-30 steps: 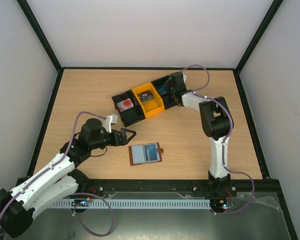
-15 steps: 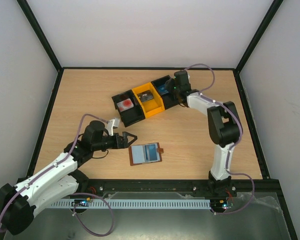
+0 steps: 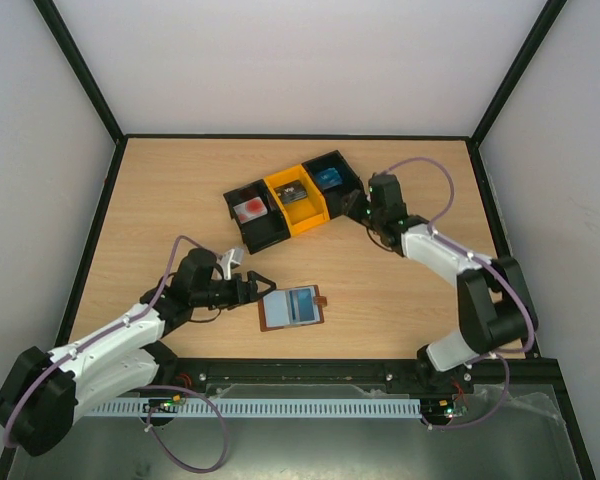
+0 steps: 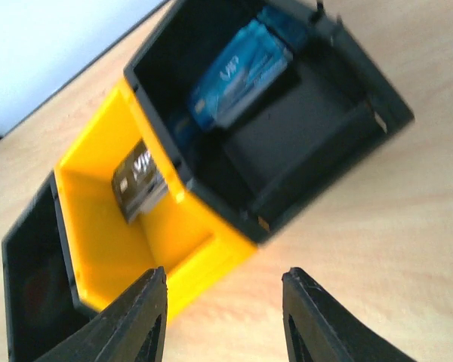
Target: Take the credit cards out of the card holder
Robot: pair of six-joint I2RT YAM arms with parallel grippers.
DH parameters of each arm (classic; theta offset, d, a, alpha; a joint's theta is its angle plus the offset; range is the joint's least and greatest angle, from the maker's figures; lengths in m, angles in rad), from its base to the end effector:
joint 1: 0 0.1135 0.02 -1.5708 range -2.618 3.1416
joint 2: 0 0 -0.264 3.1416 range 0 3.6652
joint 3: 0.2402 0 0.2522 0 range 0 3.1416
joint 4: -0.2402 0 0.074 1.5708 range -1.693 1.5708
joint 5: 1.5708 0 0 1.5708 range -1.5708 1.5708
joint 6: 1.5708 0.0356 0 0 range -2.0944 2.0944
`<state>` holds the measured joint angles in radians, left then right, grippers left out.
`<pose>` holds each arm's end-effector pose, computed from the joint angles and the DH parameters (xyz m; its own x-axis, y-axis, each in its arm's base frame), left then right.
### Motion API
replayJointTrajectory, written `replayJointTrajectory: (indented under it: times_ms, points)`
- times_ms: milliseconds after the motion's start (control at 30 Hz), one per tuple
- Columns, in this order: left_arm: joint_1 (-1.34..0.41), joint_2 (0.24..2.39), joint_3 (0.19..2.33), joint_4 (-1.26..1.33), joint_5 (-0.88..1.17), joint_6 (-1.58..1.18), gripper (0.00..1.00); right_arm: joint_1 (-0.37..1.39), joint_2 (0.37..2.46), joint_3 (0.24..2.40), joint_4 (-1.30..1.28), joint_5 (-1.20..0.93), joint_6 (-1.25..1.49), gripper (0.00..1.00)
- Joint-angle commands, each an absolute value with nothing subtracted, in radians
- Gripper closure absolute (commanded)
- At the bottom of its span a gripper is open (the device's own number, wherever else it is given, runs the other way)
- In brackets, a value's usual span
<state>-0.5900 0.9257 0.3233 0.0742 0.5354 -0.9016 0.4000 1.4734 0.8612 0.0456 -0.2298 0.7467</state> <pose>0.1457 -0.1194 0.1824 -0.9223 -0.1943 -0.3341 0.1955 0.5112 -0.8369 0.2925 0.1325 0.2263 -0.7406 0.4049 -0.5362 -0.0724 0.7453 0.6628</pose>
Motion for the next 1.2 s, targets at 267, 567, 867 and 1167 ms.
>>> replayJointTrajectory:
  times_ms: [267,567,867,1167]
  points:
    - [-0.681,1.074,0.275,0.307,0.532,-1.070,0.27,0.618,1.215,0.552,0.039,-0.246,0.835,0.62]
    - [-0.739,1.214,0.285,0.416,0.498,-1.091,0.37,0.752,1.199,0.433,0.138,-0.274,0.922,0.64]
    - [-0.739,1.304,0.260,0.497,0.491,-1.080,0.41,0.844,1.249,0.413,0.176,-0.253,0.955,0.64]
    - [-0.738,1.309,0.284,0.413,0.444,-1.030,0.45,0.867,1.294,0.381,0.258,-0.288,0.980,0.69]
